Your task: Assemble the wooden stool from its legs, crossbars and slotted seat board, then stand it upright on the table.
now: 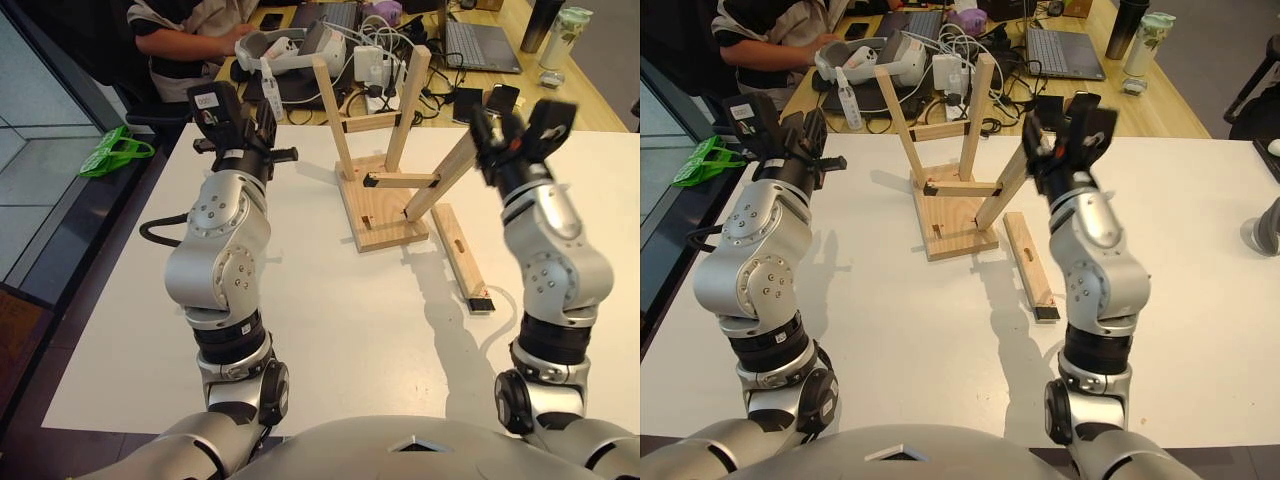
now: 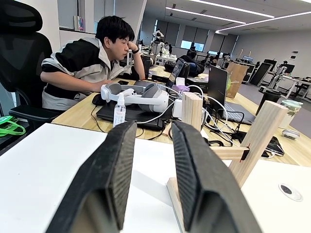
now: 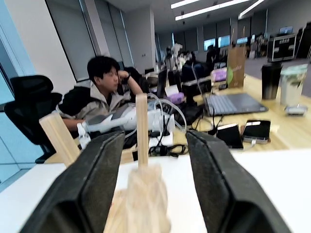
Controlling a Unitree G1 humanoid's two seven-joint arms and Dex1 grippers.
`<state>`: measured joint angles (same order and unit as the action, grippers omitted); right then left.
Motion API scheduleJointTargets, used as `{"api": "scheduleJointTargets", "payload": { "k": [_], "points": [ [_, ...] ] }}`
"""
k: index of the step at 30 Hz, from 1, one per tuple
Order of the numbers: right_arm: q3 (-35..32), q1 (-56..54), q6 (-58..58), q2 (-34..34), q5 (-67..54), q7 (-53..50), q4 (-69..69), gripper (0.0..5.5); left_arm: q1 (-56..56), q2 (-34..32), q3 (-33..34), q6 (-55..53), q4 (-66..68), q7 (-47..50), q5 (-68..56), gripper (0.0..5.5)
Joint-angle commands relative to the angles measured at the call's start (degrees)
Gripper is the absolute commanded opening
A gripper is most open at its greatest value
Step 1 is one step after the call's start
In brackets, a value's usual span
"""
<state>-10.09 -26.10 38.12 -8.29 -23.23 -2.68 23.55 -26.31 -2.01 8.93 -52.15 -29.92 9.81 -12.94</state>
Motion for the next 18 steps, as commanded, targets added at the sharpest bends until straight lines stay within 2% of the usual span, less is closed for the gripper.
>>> {"api": "scheduleJointTargets", "payload": {
  "k": [1,3,6,12,15,18],
  "points": [
    [-4.2,-13.0,-2.0,-2.1,-2.2,-0.5,-0.1,2.34,-0.1,-0.1,-0.2,0.1,-0.3,-0.3,0.5,1.30],
    [-4.9,-17.4,-2.2,-2.2,-2.5,-0.5,-2.9,2.34,-0.2,-0.2,-0.3,0.1,0.0,-0.4,0.5,1.30],
    [-3.2,-17.7,-0.5,-2.2,-1.1,0.5,-10.0,2.34,-0.8,-0.1,-0.7,0.3,0.7,-0.7,0.5,1.30],
    [4.0,-6.8,13.7,-1.5,-0.4,2.8,-17.8,2.34,-1.1,0.0,-1.5,0.5,1.3,-1.0,0.6,1.30],
    [3.2,-5.7,12.3,0.7,-0.7,2.7,-17.9,2.34,-1.0,0.0,-1.5,0.5,1.1,-1.1,0.6,1.30],
    [0.4,-9.1,7.4,1.9,-1.2,2.5,-17.8,2.34,-0.8,0.3,-1.6,0.4,0.8,-0.8,0.7,1.30]
  ]
}}
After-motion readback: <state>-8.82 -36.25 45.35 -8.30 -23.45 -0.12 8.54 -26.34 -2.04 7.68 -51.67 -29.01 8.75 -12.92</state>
